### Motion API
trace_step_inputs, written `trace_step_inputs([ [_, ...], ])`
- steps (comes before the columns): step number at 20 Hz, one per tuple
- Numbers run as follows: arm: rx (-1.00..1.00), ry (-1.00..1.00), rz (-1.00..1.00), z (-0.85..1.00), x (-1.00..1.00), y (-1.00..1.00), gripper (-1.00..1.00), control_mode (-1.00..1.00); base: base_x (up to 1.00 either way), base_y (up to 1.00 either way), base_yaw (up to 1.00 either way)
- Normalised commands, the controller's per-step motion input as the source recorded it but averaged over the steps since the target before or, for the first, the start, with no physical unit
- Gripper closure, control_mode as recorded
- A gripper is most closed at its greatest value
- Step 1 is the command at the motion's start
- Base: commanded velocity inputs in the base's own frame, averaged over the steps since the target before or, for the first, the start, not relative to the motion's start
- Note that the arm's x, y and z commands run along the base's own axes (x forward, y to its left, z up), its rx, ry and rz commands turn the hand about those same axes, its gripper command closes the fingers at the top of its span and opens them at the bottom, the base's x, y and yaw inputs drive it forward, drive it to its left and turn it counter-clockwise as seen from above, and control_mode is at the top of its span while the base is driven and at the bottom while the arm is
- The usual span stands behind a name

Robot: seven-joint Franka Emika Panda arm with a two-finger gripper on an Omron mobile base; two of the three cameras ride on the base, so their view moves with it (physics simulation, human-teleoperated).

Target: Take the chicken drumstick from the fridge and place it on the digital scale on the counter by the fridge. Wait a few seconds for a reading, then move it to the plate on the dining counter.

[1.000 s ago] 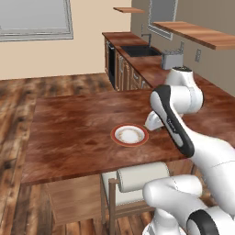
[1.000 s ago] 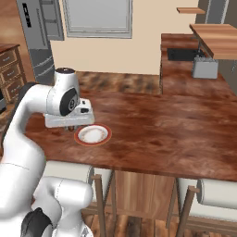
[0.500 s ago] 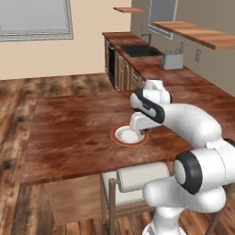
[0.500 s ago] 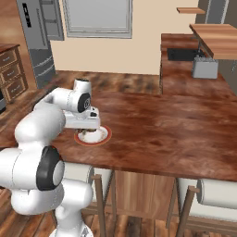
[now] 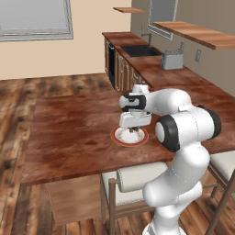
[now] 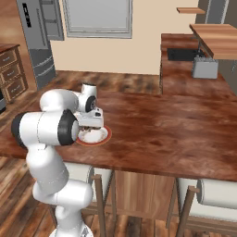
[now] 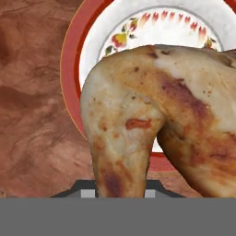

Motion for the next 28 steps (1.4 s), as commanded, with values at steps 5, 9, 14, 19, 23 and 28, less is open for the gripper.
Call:
trace_step_inputs([
  [5, 0.00, 0.00, -0.01, -0.32, 0.58, 0.00, 1.00, -1.00, 0.00, 0.00, 0.00],
  [9, 0.00, 0.06, 0.00, -0.36, 0.08, 0.00, 1.00, -1.00, 0.00, 0.00, 0.00],
  [14, 0.00, 0.10, 0.00, -0.59, 0.00, 0.00, 1.00, -1.00, 0.00, 0.00, 0.00],
  [19, 0.00, 0.02, 0.00, -0.32, 0.00, 0.00, 1.00, -1.00, 0.00, 0.00, 0.00],
  [23, 0.00, 0.00, 0.00, 0.01, 0.00, 0.00, 1.00, -1.00, 0.00, 0.00, 0.00],
  [28, 0.00, 0.00, 0.00, 0.00, 0.00, 0.00, 1.00, -1.00, 0.00, 0.00, 0.00],
])
